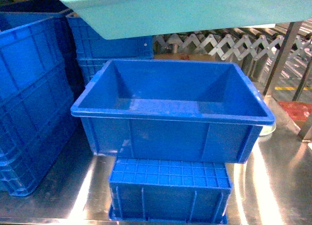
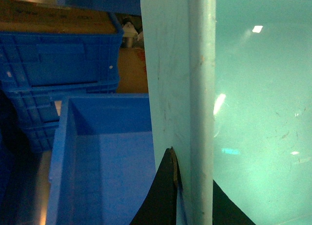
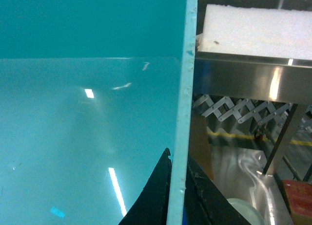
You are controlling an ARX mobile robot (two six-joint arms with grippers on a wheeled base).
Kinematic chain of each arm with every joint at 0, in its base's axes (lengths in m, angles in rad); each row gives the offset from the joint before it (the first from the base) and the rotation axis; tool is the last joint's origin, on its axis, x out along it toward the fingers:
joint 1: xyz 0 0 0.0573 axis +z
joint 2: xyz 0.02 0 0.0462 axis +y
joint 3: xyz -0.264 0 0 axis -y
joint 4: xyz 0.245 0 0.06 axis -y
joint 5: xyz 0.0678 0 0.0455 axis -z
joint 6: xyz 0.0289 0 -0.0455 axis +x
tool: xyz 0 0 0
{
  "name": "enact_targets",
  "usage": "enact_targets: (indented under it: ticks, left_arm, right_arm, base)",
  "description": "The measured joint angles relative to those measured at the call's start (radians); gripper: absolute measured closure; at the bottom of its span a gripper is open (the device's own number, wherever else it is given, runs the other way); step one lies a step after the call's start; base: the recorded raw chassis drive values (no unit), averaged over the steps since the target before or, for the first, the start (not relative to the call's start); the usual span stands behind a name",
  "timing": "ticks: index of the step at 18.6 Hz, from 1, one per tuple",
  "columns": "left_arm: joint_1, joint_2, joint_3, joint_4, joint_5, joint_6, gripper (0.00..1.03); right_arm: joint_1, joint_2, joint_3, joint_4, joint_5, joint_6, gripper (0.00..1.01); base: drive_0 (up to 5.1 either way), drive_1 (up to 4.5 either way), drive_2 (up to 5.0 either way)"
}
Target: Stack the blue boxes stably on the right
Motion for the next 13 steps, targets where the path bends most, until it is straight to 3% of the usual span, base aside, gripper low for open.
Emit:
enact_targets:
  ticks: [2, 5, 8, 13]
  left_arm:
    - [0.001, -0.001, 0.0, 0.003, 0.001, 0.0, 1.01]
    - [-0.008, -0.001, 0.0, 0.003, -0.008, 0.0, 1.01]
    - [-0.002, -0.003, 0.0, 0.002, -0.003, 0.0, 1.01]
    - [0.0, -0.003, 0.0, 0.001, 0.0, 0.0, 1.01]
  right_arm:
    - [-0.003, -0.003, 0.0, 0.005, -0.002, 0.0, 0.94]
    - [-0.011, 0.0, -0.001, -0.001, -0.001, 0.0, 0.94]
    - [-0.003, -0.002, -0.001, 0.005, -0.001, 0.0, 0.94]
    - [-0.003, -0.003, -0.001, 0.003, -0.001, 0.0, 0.94]
  base:
    - [4.4, -1.0, -3.5]
    - [0.0, 0.0, 0.0]
    - [0.4, 2.69, -2.0]
    - [-0.1, 4.17, -4.4]
